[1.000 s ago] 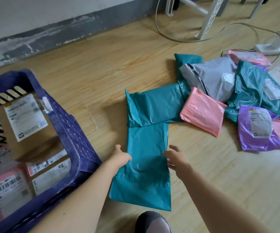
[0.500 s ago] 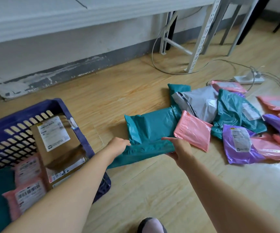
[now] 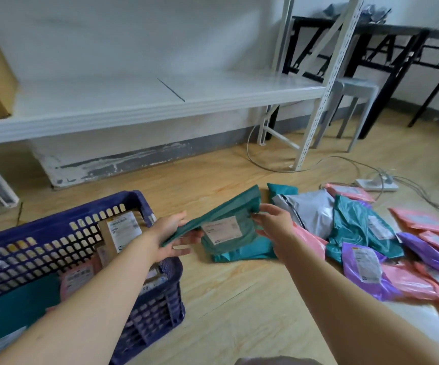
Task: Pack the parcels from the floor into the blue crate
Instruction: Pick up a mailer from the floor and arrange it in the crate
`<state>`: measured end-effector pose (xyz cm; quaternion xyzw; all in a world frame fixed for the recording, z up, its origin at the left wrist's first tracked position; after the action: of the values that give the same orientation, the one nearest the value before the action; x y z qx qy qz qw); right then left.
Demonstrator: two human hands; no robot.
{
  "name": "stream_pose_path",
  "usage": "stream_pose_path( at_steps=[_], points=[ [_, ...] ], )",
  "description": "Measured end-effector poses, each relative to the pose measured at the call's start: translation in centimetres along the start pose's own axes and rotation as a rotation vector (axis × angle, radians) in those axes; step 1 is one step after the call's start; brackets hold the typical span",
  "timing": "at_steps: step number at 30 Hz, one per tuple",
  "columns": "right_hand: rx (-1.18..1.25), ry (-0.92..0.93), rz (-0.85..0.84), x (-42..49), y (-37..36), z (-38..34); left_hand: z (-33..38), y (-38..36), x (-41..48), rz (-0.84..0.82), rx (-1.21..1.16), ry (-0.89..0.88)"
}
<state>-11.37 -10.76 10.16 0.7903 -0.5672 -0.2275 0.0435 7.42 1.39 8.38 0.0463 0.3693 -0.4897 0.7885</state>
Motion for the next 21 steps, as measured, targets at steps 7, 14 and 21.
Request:
stream_pose_path(
  at_steps=[7,14,21],
  points=[
    [-0.063,0.132,0.082,-3.0,-2.4,-6.7,2.4,4.6,-3.8,0.223,-0.326,-0.169],
    [0.186,0.202,0.085,-6.0,-7.3,-10.4,2.8,9.0,-6.3,0.223,-0.437,-0.265],
    [0.272,0.256,-0.017,-7.8,-12.5,-13.5,3.2,11.6,-7.7,0.3,0.02,-0.339]
  ],
)
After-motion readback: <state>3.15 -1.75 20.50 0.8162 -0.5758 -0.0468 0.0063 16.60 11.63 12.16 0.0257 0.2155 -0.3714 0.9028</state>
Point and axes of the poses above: each hand's wrist, its own x-axis towards the middle knuckle, its own y-axis out of the back of the hand, z = x × y, the point moved 5 cm from there along x, towards the middle knuckle, and after that the axes turned 13 degrees about -x, right-handed, at the moved point
